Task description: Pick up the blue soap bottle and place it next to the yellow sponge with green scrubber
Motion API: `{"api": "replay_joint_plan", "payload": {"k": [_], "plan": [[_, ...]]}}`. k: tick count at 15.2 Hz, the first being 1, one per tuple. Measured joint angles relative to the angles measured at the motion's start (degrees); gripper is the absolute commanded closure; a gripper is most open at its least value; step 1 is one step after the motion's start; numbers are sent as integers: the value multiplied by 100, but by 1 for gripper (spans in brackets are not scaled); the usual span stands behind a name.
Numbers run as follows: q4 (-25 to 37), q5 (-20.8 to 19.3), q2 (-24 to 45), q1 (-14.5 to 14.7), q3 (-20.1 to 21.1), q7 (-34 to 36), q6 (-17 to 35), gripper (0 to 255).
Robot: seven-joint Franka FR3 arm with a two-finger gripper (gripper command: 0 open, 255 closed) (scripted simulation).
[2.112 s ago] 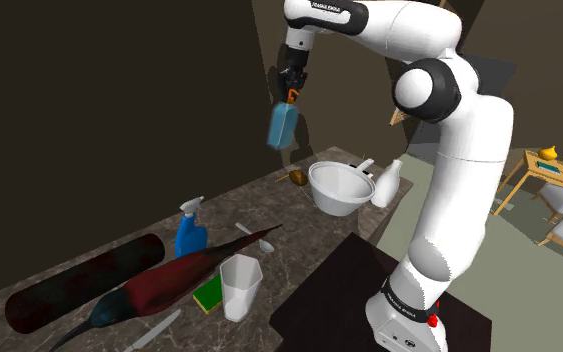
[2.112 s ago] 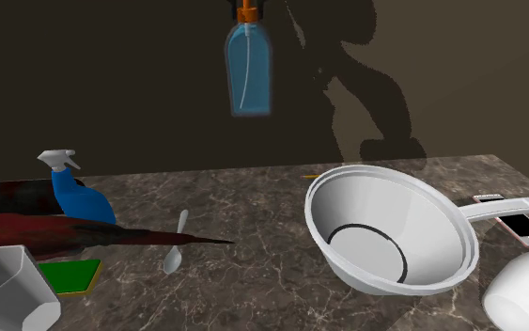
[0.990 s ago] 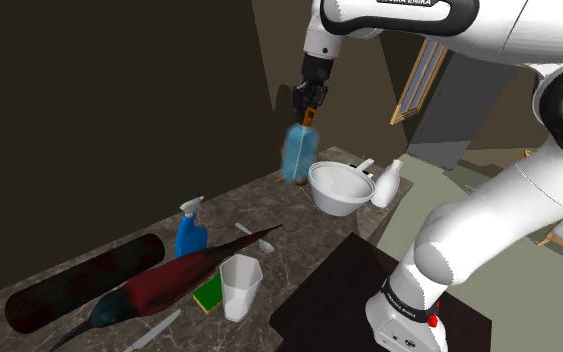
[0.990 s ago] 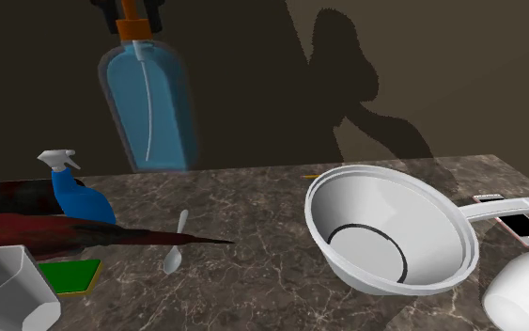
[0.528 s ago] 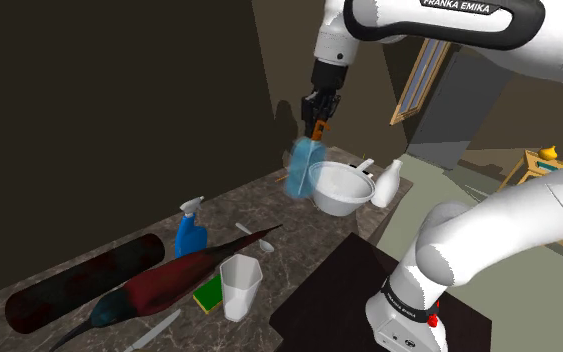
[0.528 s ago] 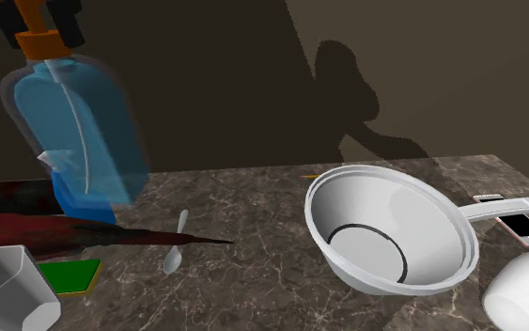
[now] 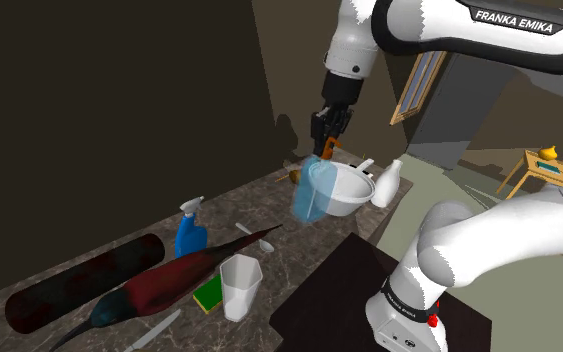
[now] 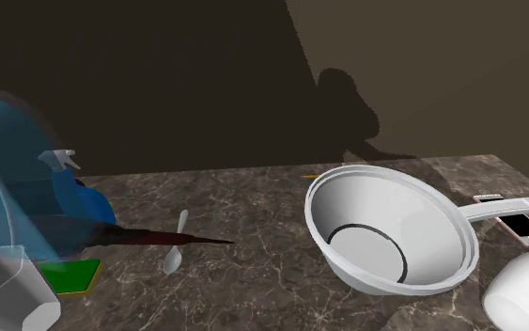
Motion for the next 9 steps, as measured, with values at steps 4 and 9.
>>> {"api": "replay_joint_plan", "payload": {"k": [4,9], "plan": [[-364,34,-96,20,32,8,266,255],[-804,65,-185,38,58,-5,617,255]]}}
